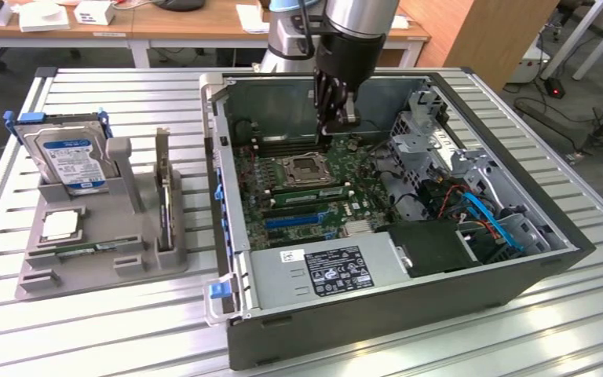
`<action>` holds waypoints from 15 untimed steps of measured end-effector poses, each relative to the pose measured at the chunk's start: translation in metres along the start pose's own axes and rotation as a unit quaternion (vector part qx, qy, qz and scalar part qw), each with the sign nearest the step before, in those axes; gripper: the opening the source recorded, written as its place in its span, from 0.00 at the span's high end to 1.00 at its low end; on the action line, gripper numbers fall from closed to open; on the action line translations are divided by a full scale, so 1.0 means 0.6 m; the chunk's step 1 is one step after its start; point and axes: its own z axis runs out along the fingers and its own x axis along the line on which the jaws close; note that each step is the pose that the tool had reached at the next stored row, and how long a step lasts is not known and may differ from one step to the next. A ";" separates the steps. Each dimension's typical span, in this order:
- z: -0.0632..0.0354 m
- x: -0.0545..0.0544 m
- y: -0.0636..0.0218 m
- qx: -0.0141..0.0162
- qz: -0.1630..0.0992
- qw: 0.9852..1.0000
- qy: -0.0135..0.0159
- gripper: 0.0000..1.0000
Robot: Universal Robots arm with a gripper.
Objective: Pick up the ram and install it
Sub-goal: 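Press down the ram until it locks into place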
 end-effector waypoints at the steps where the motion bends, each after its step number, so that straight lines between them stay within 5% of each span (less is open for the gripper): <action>1: 0.000 0.000 0.000 0.000 0.000 1.000 0.000 0.91; 15: 0.012 0.000 -0.001 0.000 0.000 1.000 0.000 0.91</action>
